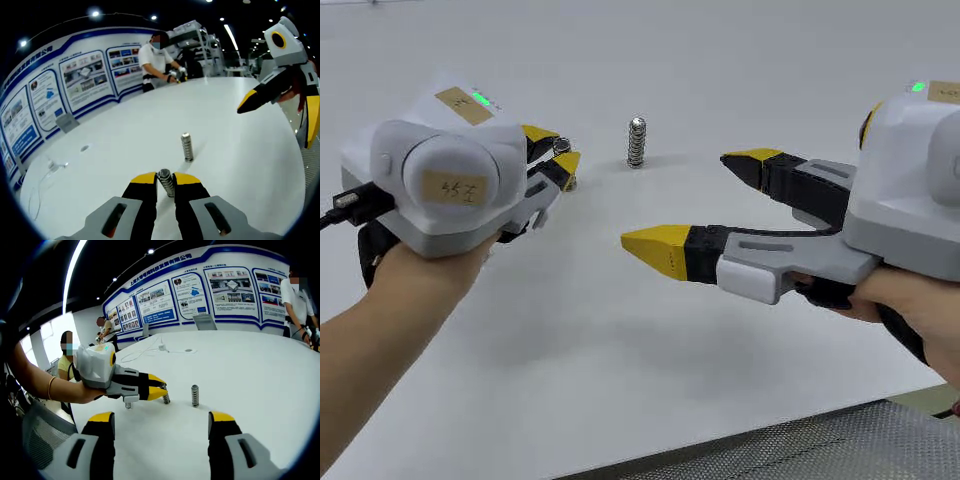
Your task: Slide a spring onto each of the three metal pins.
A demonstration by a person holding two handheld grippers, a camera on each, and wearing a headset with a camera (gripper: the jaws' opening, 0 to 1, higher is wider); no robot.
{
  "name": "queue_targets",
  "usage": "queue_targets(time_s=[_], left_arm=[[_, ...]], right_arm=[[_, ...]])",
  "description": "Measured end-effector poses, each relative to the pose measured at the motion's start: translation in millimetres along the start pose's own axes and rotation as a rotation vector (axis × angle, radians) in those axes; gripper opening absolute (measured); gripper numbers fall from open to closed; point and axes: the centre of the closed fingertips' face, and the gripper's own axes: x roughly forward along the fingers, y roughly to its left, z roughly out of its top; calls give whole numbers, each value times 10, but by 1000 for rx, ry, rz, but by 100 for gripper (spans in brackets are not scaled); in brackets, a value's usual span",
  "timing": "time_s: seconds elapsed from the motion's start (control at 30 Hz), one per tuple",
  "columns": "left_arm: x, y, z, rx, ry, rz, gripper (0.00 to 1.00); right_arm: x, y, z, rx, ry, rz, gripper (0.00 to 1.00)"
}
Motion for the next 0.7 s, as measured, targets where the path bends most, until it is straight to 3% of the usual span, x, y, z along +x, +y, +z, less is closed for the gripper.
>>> queue_targets(time_s=[0.53,0.7], left_arm=[[16,-10,-25,2,5,-1,13],[9,-11,-31,-11,10,-2,17]], right_arm=[[14,10,-12,-6,9,2,77],[8,5,-11,-9,9,2,77]])
